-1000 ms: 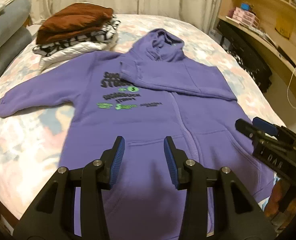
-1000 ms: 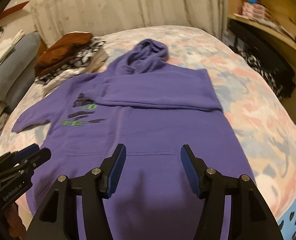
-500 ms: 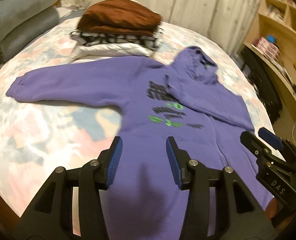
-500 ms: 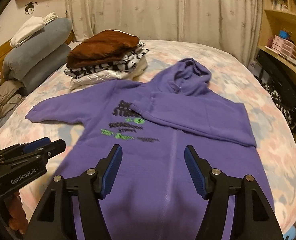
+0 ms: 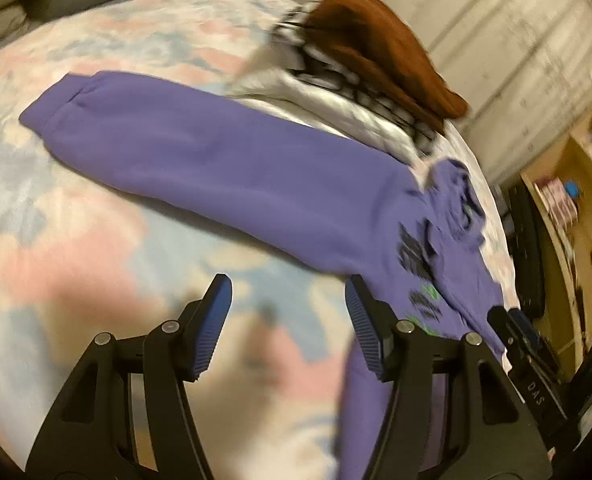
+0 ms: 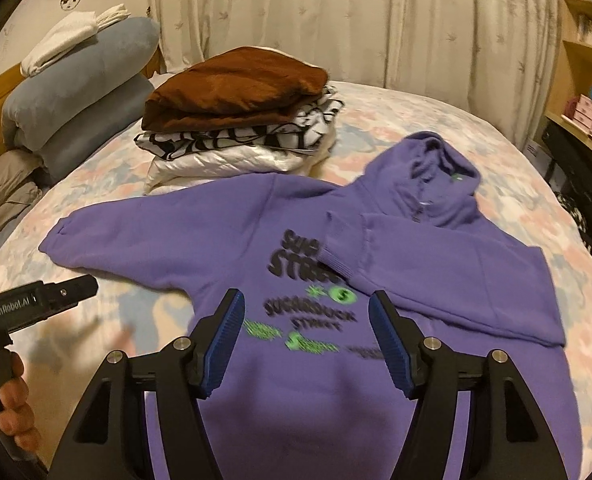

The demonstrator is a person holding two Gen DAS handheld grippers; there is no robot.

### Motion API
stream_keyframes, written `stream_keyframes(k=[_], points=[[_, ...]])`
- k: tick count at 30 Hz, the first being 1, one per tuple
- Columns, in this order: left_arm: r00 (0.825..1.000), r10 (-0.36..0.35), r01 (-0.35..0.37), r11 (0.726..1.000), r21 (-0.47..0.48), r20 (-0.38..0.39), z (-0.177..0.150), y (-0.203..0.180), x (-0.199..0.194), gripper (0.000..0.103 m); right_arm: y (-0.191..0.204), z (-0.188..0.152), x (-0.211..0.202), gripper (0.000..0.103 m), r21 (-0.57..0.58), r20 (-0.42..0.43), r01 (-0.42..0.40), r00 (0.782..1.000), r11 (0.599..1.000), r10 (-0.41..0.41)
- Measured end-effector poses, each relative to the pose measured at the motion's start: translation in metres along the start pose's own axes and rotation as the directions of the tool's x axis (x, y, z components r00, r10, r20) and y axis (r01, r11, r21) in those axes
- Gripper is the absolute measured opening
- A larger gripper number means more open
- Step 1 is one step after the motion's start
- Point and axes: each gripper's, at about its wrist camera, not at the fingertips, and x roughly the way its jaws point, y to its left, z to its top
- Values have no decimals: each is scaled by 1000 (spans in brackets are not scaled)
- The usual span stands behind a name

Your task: Fold large clothes

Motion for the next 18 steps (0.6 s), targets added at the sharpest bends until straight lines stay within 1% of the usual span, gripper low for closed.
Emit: stream_keyframes(k=[3, 6, 9, 11, 13, 14, 18], points=[[1000, -15, 15, 998, -63, -3, 17, 30, 12, 56, 20, 12, 27, 65, -19, -6, -7, 1000, 1000, 7], [999, -37, 37, 989, -140, 1, 31, 60, 23, 56, 40, 22, 46, 65, -36, 0, -16, 1000, 999, 16], [998, -57, 56, 970, -235, 2, 43, 92, 37, 56, 59, 33, 65, 65, -48, 3, -25, 1000, 999, 25], [994, -107, 104, 946, -305, 8, 51, 113, 49, 56, 70, 38, 73, 65, -56, 2, -29, 1000, 998, 30], [990, -140, 138, 929, -344, 19, 58, 126, 56, 56, 81, 45, 85, 65, -63, -1, -34, 999, 997, 34], [989, -146, 148, 926, -348, 30, 62, 128, 57, 56, 84, 46, 88, 65, -65, -2, -37, 999, 997, 37], [989, -125, 145, 918, -370, 78, 86, 143, 62, 56, 100, 50, 103, 65, -79, -10, -47, 999, 996, 46]])
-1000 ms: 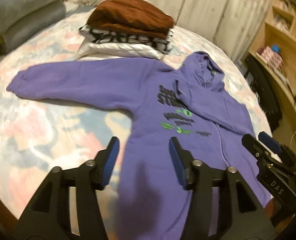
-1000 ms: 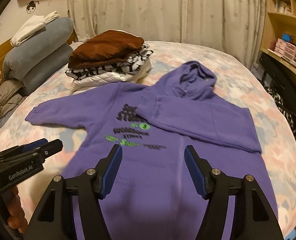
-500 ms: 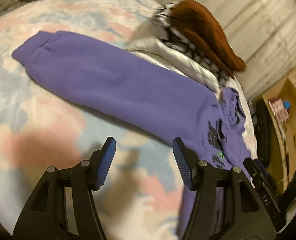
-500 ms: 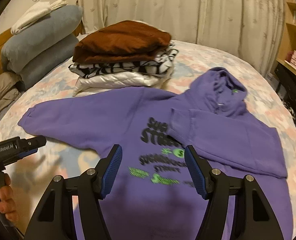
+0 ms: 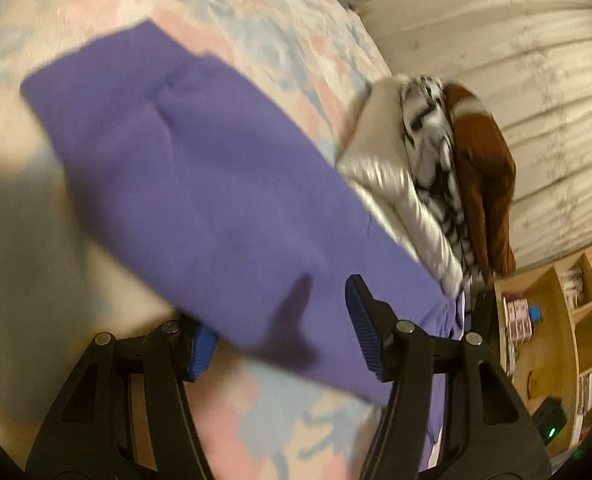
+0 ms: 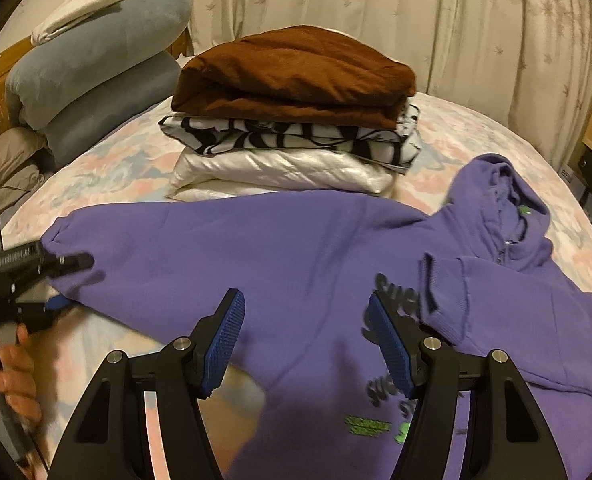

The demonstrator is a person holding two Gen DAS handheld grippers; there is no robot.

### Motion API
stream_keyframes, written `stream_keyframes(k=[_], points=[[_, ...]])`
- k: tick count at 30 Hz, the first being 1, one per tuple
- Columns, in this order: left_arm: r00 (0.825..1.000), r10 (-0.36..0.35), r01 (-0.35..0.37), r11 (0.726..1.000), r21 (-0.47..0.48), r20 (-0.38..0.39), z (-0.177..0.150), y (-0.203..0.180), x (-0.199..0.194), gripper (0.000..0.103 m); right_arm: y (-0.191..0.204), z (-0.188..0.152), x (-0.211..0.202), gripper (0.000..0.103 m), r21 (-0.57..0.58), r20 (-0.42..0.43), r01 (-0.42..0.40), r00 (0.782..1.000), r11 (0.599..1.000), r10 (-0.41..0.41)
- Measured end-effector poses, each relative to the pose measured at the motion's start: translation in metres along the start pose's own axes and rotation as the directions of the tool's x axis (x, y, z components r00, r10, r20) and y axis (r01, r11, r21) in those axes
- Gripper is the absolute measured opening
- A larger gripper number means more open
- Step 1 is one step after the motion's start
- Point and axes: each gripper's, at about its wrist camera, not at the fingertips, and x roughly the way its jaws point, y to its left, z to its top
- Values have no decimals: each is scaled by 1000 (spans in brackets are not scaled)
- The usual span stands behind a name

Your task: Fold large clothes

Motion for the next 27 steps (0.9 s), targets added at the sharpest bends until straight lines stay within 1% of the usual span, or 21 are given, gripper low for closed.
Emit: stream_keyframes(k=[1, 2, 3, 4, 5, 6, 8, 10, 13, 14, 15, 18, 21, 23, 24, 26, 27], points=[[1000, 5, -5, 1000, -13, 14, 7, 2, 1, 56, 2, 0, 3, 65, -4, -3, 0, 1000, 1000, 0], [999, 12, -11, 1000, -26, 33, 12, 4, 1, 53, 4, -2, 4, 65, -6, -5, -1, 1000, 1000, 1], [999, 22, -21, 999, -36, 50, 15, 5, -1, 48, 5, -2, 7, 65, -9, -10, -1, 1000, 1000, 1], [996, 54, -50, 998, -45, 77, 19, 5, -4, 33, 4, -4, 7, 65, -10, -13, -1, 1000, 1000, 1], [989, 100, -96, 994, -43, 106, 21, 4, -6, 15, 4, -6, 8, 65, -8, -15, 0, 1000, 1000, 0], [983, 129, -125, 991, -38, 128, 22, 4, -8, 8, 2, -6, 10, 65, -2, -20, 1, 1000, 1000, -1], [976, 145, -144, 989, -18, 163, 20, -2, -15, 5, -4, -8, 10, 65, 14, -24, -4, 1000, 1000, 5], [960, 173, -185, 982, 38, 218, 13, -22, -25, 4, -11, -11, 7, 65, 25, -25, -4, 1000, 1000, 5], [934, 198, -250, 957, 147, 299, 1, -63, -46, 4, -22, -16, -3, 65, 44, -23, 1, 1000, 999, 0], [927, 191, -261, 947, 187, 323, -5, -80, -56, 4, -27, -19, -7, 65, 52, -21, 3, 1000, 999, -2], [924, 181, -265, 938, 222, 338, -9, -95, -63, 4, -35, -22, -12, 65, 63, -20, 5, 1000, 998, -3], [925, 126, -254, 907, 336, 359, -27, -149, -81, 4, -60, -31, -28, 65, 108, -19, 10, 1000, 994, -8], [936, 63, -226, 864, 451, 348, -56, -209, -86, 4, -96, -41, -43, 65, 187, -26, 13, 1000, 982, -8], [951, 14, -184, 830, 527, 309, -83, -252, -79, 4, -125, -48, -54, 65, 245, -26, 18, 1000, 969, -12], [957, -8, -160, 817, 554, 290, -96, -268, -75, 4, -142, -52, -61, 65, 275, -23, 27, 1000, 961, -21], [969, -51, -114, 781, 615, 243, -126, -304, -61, 4, -173, -60, -72, 65, 323, -15, 49, 999, 945, -46], [975, -62, -95, 755, 648, 215, -145, -322, -50, 4, -191, -66, -78, 65, 348, -12, 61, 998, 935, -61]])
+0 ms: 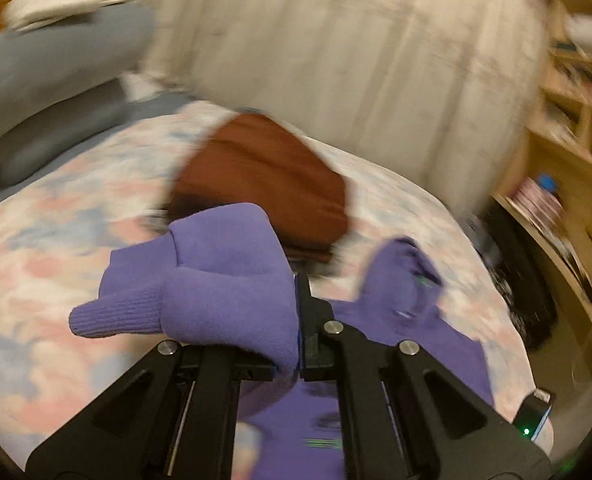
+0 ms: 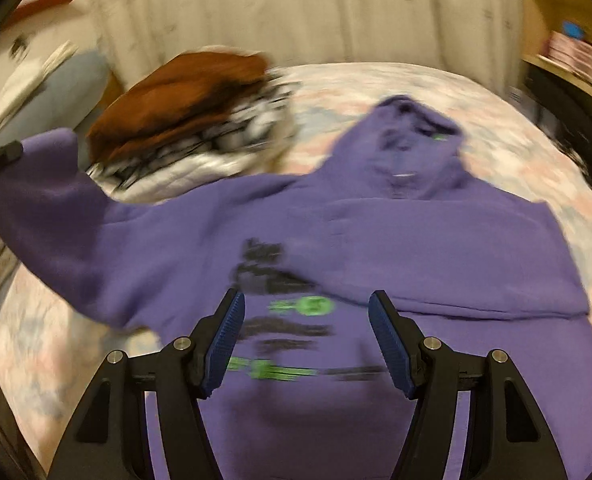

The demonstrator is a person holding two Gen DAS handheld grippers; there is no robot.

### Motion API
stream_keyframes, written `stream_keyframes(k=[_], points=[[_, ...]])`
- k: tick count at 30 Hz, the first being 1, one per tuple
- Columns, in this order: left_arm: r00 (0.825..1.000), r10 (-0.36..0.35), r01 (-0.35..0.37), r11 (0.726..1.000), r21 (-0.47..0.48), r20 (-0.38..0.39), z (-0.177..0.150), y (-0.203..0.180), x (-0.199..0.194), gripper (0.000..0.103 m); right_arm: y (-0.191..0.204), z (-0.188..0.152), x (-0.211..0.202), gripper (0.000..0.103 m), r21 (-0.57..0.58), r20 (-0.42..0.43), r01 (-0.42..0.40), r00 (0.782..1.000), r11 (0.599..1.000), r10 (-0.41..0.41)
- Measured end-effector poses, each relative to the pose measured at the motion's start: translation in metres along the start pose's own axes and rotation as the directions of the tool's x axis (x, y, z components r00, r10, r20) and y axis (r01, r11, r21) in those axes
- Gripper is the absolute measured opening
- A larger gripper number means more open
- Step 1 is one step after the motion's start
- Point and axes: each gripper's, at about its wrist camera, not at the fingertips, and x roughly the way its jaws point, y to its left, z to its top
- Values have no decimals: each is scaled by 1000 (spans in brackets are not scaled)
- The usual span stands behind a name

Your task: Fold large clothes

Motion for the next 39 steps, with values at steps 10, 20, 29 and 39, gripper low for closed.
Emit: stream_keyframes(k=[10, 20, 29, 39], points=[[925, -83, 178, 957, 229, -372, -128, -161, 130, 14, -170, -19, -14, 65, 231, -34, 107, 994, 967, -102], [799, -214, 305, 950, 72, -561, -177, -148, 164, 51, -219, -42, 6, 65, 284, -62, 32, 998, 958, -15], [800, -258, 348, 935, 69, -542, -167, -123, 105, 63, -183, -33, 14, 65, 218, -49, -36, 998, 975, 48], [929, -27, 67, 993, 96, -369, -157, -48, 39, 63, -103, -21, 10, 66, 4, -68, -142, 988, 990, 142]])
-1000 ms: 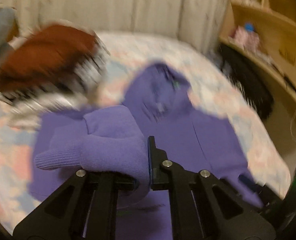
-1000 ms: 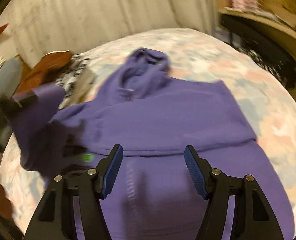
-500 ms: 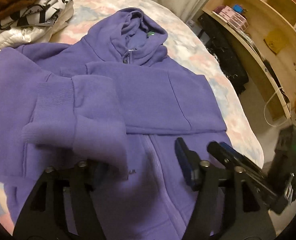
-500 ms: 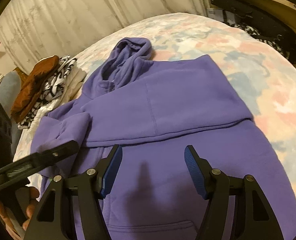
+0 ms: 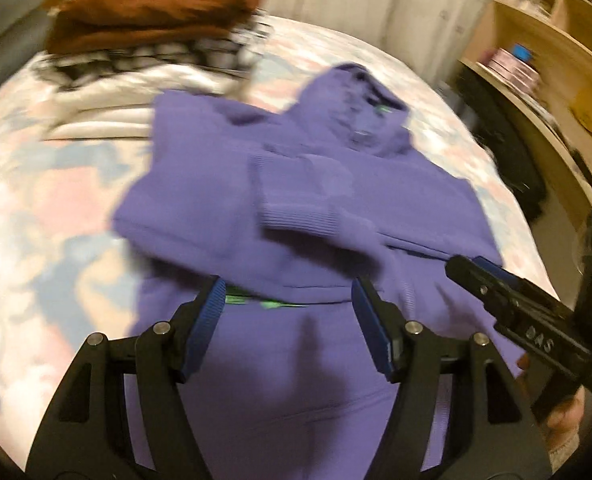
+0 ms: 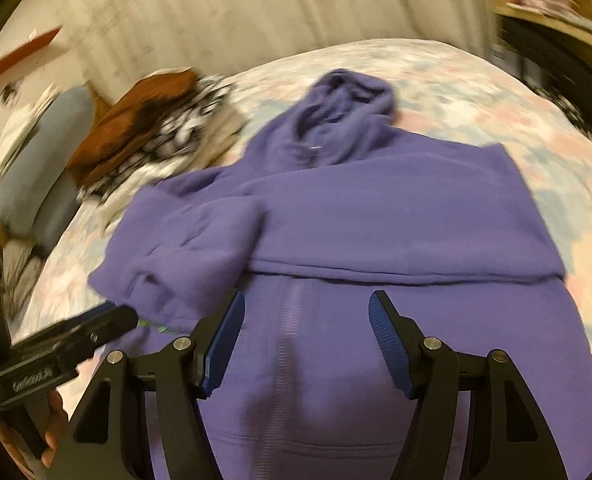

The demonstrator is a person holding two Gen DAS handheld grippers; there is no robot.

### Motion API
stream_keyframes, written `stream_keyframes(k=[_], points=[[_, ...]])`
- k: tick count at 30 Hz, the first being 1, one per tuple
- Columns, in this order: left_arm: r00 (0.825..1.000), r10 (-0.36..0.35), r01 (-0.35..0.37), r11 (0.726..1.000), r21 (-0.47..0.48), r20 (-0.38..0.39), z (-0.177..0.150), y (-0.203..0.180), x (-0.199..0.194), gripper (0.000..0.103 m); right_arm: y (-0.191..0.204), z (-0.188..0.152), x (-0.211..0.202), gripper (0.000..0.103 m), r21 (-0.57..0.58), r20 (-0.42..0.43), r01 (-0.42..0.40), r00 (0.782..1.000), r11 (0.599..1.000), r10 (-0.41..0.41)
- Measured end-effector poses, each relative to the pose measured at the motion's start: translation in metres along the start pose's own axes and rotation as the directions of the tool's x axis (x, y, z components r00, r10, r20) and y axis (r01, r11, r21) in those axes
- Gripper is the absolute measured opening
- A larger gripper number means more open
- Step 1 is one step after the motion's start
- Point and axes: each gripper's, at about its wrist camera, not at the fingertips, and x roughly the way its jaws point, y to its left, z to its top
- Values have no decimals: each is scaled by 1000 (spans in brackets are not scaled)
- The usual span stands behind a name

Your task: Fold large clothes

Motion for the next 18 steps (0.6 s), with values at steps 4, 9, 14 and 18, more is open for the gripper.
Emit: stream_keyframes(k=[4, 9, 14, 18], points=[[999, 34, -32, 998, -55, 35, -3, 24, -13, 63, 51, 4, 15, 74, -152, -22, -2, 1000, 988, -2], [999, 38, -35, 996, -84, 33, -6, 40, -13, 63, 104, 6, 52, 74, -349, -54, 72, 994, 934, -97], [999, 37, -35, 993, -114, 20, -9, 45, -5, 63, 132, 17, 87, 30, -491, -45, 139, 982, 860, -185], [999, 35, -31, 992, -120, 32, -12, 46, -7, 63, 121, 53, 59, 11, -398, 43, 83, 996, 913, -72]])
